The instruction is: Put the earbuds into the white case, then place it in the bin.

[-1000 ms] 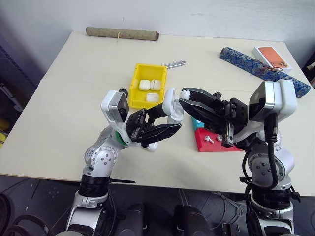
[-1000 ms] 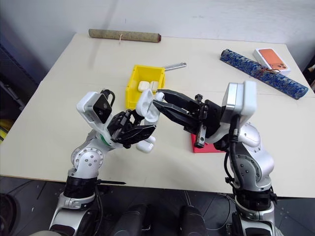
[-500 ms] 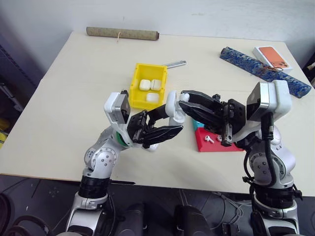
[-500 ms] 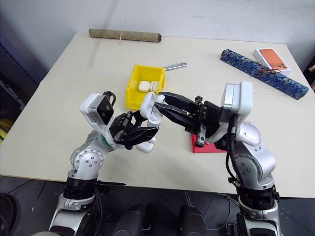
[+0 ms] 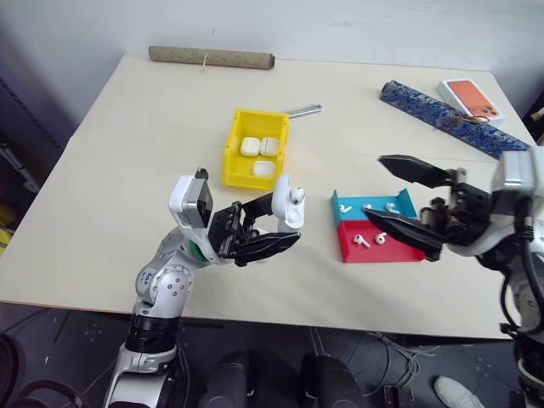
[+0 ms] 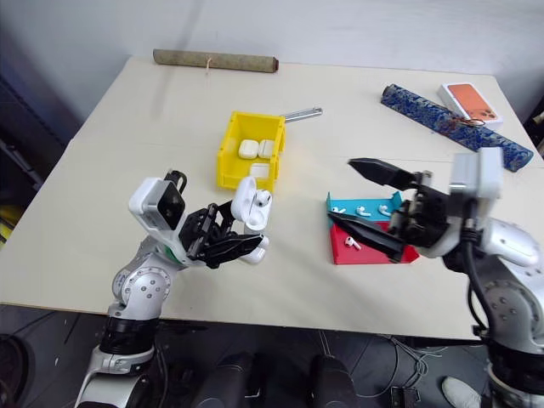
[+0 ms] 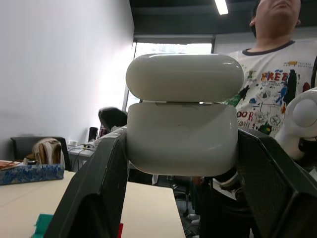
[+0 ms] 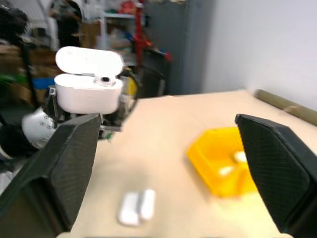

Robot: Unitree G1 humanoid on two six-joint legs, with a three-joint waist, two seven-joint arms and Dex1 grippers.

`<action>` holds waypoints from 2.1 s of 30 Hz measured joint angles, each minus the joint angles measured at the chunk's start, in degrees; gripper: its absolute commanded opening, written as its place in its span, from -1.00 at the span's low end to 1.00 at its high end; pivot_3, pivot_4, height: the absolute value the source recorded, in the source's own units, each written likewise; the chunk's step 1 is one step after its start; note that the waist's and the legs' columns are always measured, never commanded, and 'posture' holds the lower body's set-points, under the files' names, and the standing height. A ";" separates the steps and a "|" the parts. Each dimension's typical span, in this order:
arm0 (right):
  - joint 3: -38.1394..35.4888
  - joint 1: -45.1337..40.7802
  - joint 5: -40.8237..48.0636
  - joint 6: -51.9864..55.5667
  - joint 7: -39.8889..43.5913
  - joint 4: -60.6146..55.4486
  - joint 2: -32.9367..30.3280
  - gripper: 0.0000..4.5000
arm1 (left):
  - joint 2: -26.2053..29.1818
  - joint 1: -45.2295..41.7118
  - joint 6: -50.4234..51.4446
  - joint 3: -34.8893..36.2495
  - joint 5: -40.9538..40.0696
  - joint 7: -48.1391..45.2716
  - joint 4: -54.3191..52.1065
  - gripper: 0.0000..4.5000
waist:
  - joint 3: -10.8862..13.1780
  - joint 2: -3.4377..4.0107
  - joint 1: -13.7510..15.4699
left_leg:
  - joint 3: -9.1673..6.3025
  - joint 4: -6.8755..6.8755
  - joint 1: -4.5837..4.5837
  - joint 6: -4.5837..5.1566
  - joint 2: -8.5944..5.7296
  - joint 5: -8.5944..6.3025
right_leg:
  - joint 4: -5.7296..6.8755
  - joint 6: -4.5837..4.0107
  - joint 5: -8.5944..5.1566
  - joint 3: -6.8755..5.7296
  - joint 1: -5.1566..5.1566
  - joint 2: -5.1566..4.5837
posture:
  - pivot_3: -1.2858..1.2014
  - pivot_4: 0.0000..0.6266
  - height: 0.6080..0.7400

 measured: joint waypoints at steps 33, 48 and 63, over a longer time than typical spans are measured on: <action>43.24 -49.16 -47.16 1.67 8.76 43.41 -8.26 -0.01 | 1.15 4.81 -3.08 1.17 1.81 4.41 -2.09 0.23 | -0.04 0.29 -0.59 | 0.51 0.02 -0.17 -0.01 0.08 0.13 | 0.03 -0.02 0.21 0.37 -0.45 -0.11 | 0.03 -0.52 1.00; 53.71 -61.54 -63.02 -7.63 13.08 65.48 0.07 -0.01 | 0.56 7.47 -4.74 -0.07 2.80 6.59 -4.25 0.23 | -0.04 0.29 -0.99 | 0.47 0.03 -0.16 -0.01 0.09 0.15 | 0.09 -0.01 0.22 0.28 -0.43 -0.03 | 0.03 -0.52 1.00; 53.63 -63.83 -67.32 -7.60 13.85 71.24 3.10 -0.01 | 0.76 8.53 -5.14 -0.79 2.88 8.06 -5.22 0.23 | -0.04 0.29 -1.74 | 0.41 0.07 -0.10 -0.04 0.09 0.17 | 0.18 -0.01 0.22 0.27 -0.37 -0.03 | 0.03 -0.52 1.00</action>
